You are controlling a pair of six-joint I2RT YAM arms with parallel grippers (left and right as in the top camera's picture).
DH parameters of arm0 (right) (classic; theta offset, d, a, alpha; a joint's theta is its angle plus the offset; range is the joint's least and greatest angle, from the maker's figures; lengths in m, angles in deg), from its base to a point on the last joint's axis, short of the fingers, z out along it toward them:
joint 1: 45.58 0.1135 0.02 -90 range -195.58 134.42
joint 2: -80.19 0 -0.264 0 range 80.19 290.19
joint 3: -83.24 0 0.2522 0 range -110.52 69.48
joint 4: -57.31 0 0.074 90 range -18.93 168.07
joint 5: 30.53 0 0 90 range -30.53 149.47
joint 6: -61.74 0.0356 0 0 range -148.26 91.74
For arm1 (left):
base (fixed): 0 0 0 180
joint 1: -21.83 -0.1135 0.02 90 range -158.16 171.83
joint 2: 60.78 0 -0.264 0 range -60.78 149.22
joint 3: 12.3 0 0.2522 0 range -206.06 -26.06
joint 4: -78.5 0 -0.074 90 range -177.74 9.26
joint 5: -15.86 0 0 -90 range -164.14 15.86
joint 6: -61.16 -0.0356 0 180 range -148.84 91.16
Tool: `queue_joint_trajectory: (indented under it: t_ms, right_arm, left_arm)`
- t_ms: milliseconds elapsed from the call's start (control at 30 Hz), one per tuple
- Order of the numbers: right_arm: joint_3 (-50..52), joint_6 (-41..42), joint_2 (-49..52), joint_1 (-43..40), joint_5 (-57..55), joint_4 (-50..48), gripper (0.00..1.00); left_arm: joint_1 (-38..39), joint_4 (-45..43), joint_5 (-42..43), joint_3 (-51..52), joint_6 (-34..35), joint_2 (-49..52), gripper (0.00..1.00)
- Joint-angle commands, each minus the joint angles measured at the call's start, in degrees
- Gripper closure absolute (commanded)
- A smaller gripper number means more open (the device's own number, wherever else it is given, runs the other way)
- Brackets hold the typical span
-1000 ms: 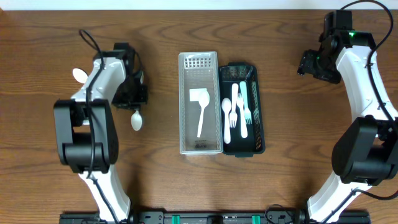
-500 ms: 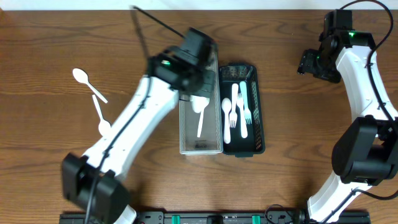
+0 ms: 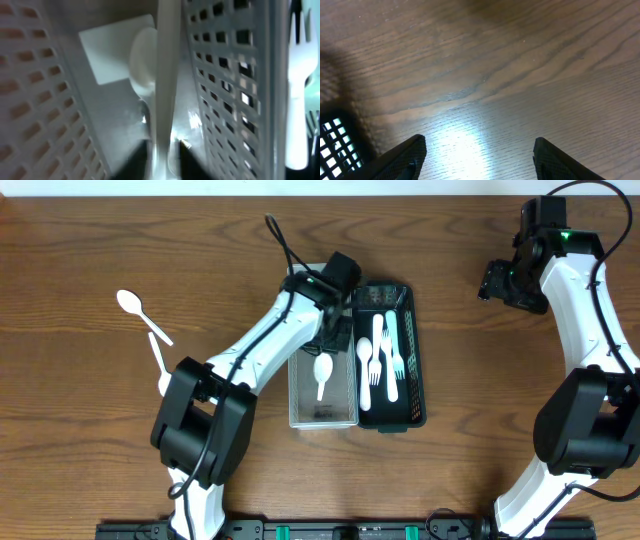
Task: Pack container
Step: 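Carry the white spoon over the clear basket and release it, then move left gripper back over the remaining white spoon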
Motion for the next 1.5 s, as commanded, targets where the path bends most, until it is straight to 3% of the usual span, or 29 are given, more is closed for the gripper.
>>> queue_joint_trajectory:
  t_ms: [0, 100, 400, 667, 867, 1067, 1267, 1467]
  right_arm:
    - [0.22, -0.76, 0.68, -0.48, 0.22, -0.15, 0.28]
    - [0.22, -1.64, 0.68, -0.48, 0.22, -0.63, 0.28]
    - [0.22, -1.64, 0.68, -1.03, 0.22, -0.66, 0.26]
    - [0.22, -1.77, 0.68, -1.11, 0.24, -0.87, 0.25]
    - [0.22, -1.77, 0.68, -1.11, 0.28, -0.98, 0.25]
    - [0.22, -1.79, 0.68, -1.11, 0.26, -1.01, 0.25]
    - [0.22, -1.77, 0.68, -1.11, 0.26, -0.9, 0.26]
    - [0.22, -1.73, 0.68, -1.14, 0.24, -1.05, 0.25]
  left_arm:
    - [-1.42, 0.37, -0.48, -0.04, 0.37, -0.96, 0.53]
    - [-2.29, 1.11, -1.57, -0.59, -3.19, -2.16, 0.39]
    - [-8.39, 7.65, -14.56, -7.52, -7.3, -16.72, 0.19]
    - [-26.8, 9.14, -15.26, -7.5, -3.48, -25.51, 0.17]
    - [-37.53, 7.56, -15.13, -7.43, -2.69, -21.05, 0.16]
    - [-43.06, 4.98, -15.02, -7.43, 1.29, -11.69, 0.16]
    - [-47.39, -0.02, -2.25, -7.43, 1.79, -2.14, 0.16]
    - [-49.7, -1.09, -0.85, -7.43, 1.79, 4.96, 0.16]
